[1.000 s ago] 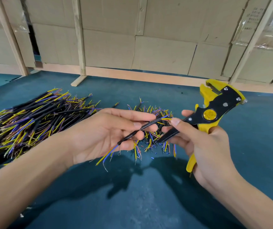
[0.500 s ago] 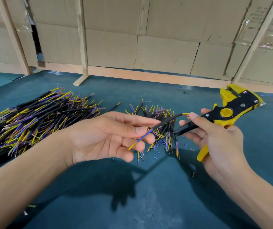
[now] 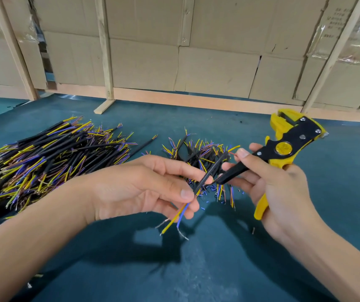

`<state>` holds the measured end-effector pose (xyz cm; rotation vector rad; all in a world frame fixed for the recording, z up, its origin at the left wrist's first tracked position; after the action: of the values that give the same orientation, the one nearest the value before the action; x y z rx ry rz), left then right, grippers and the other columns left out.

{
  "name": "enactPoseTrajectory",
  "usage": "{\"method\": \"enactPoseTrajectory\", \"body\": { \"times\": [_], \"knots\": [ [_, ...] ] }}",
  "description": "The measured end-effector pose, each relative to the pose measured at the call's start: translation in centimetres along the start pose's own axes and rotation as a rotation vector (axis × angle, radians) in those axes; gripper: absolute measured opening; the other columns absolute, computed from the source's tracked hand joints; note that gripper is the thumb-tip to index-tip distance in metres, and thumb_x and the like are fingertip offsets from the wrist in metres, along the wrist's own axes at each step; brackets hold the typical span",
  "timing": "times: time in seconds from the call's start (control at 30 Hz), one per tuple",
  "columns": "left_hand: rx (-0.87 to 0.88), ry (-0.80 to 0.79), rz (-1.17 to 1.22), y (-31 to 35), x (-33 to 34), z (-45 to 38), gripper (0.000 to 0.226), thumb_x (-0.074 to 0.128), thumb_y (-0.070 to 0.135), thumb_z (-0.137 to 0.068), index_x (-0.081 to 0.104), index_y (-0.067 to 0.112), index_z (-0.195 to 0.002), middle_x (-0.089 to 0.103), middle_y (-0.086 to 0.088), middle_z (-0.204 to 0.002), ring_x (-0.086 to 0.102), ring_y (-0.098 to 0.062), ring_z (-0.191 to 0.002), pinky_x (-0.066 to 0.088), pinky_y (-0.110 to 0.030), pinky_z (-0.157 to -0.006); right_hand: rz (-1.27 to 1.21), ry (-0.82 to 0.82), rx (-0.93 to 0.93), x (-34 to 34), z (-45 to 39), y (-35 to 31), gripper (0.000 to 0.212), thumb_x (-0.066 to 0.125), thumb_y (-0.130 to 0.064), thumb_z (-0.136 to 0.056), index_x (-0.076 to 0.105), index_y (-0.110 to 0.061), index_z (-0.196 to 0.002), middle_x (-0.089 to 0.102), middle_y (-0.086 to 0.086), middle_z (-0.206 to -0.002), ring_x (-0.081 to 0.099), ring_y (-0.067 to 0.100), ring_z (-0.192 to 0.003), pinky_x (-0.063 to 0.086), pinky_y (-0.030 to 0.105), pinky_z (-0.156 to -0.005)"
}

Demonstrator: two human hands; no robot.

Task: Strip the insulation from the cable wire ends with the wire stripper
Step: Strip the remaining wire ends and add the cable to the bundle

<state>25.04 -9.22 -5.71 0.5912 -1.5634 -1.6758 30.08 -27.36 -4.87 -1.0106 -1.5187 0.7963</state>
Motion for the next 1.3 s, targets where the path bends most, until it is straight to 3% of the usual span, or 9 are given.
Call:
{"method": "enactPoseTrajectory", "body": {
  "times": [0.1, 0.3, 0.43, 0.57, 0.7, 0.93, 1.1, 1.3],
  "knots": [
    [0.015, 0.012, 0.037, 0.0, 0.0, -0.2, 0.039, 0.072, 0.009, -0.084, 0.068, 0.009, -0.122, 0.072, -0.016, -0.093, 0.070, -0.028, -0.077, 0.056, -0.032, -0.066, 0.009, -0.046, 0.015, 0.8, 0.5, 0.4, 0.037, 0.080, -0.013, -0.070, 0.061, -0.012, -0.101, 0.071, 0.013, -0.078, 0.074, 0.040, -0.077, 0.060, 0.044, -0.065],
    [0.102, 0.147, 0.105, 0.3, -0.5, -0.7, 0.033, 0.064, -0.003, -0.083, 0.072, 0.007, -0.113, 0.072, -0.019, -0.094, 0.069, -0.023, -0.071, 0.055, -0.030, -0.059, 0.071, -0.167, -0.028, 2.2, 1.3, 0.1, 0.030, 0.081, -0.007, -0.073, 0.070, -0.016, -0.100, 0.073, 0.023, -0.085, 0.073, 0.041, -0.076, 0.060, 0.042, -0.064],
    [0.139, 0.203, 0.058, 0.6, 0.1, -1.1, 0.023, 0.069, 0.005, -0.083, 0.071, -0.004, -0.105, 0.069, -0.014, -0.087, 0.055, -0.013, -0.059, 0.036, -0.020, -0.045, 0.159, -0.242, -0.114, 3.3, 2.1, -0.6, 0.025, 0.079, -0.009, -0.077, 0.077, -0.031, -0.089, 0.076, 0.012, -0.083, 0.074, 0.031, -0.072, 0.060, 0.033, -0.066],
    [0.210, 0.375, -0.021, 1.2, -0.4, -0.8, 0.024, 0.071, 0.022, -0.083, 0.073, 0.000, -0.090, 0.066, -0.009, -0.074, 0.039, -0.010, -0.048, 0.025, -0.018, -0.039, 0.181, -0.261, -0.150, 3.6, 2.6, -1.1, 0.026, 0.081, -0.012, -0.074, 0.075, -0.031, -0.091, 0.075, 0.010, -0.085, 0.074, 0.030, -0.073, 0.060, 0.032, -0.069],
    [0.299, 0.483, -0.039, 1.8, -0.4, -0.4, 0.015, 0.066, 0.015, -0.092, 0.071, 0.004, -0.083, 0.062, -0.007, -0.066, 0.034, -0.010, -0.042, 0.025, -0.017, -0.039, 0.176, -0.277, -0.170, 4.0, 3.0, -1.4, 0.027, 0.080, -0.009, -0.074, 0.074, -0.030, -0.089, 0.075, 0.011, -0.084, 0.074, 0.031, -0.072, 0.060, 0.029, -0.066],
    [0.391, 0.590, -0.078, 2.5, -0.2, 0.2, 0.023, 0.061, 0.013, -0.095, 0.066, 0.005, -0.074, 0.059, -0.008, -0.061, 0.027, -0.015, -0.041, 0.023, -0.017, -0.042, 0.220, -0.272, -0.194, 4.3, 3.9, -0.8, 0.020, 0.076, -0.001, -0.078, 0.068, -0.016, -0.090, 0.075, 0.010, -0.079, 0.073, 0.027, -0.071, 0.059, 0.029, -0.068],
    [0.546, 0.691, -0.055, 4.0, -1.1, 1.5, 0.022, 0.061, 0.008, -0.095, 0.070, 0.009, -0.076, 0.056, -0.006, -0.060, 0.029, -0.011, -0.037, 0.025, -0.015, -0.039, 0.096, -0.337, -0.025, 4.7, 4.1, 0.3, 0.017, 0.079, -0.011, -0.078, 0.069, -0.015, -0.092, 0.070, 0.017, -0.077, 0.071, 0.044, -0.070, 0.058, 0.058, -0.067],
    [0.699, 0.722, 0.007, 5.6, -2.0, 2.7, 0.011, 0.064, 0.014, -0.090, 0.069, 0.008, -0.081, 0.056, -0.005, -0.061, 0.026, -0.011, -0.041, 0.024, -0.016, -0.040, 0.044, -0.553, 0.232, 6.1, 5.3, 2.6, 0.019, 0.075, -0.014, -0.080, 0.067, -0.011, -0.097, 0.067, 0.020, -0.081, 0.069, 0.045, -0.072, 0.053, 0.057, -0.073]
  ]
}}
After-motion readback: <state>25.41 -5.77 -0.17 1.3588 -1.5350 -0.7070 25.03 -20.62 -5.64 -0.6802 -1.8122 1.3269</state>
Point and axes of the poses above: each hand's wrist, its own z-axis away from the middle knuckle, its own x-axis out of the palm, y = z × x, the point moved 9 cm from there along -z, towards the middle knuckle
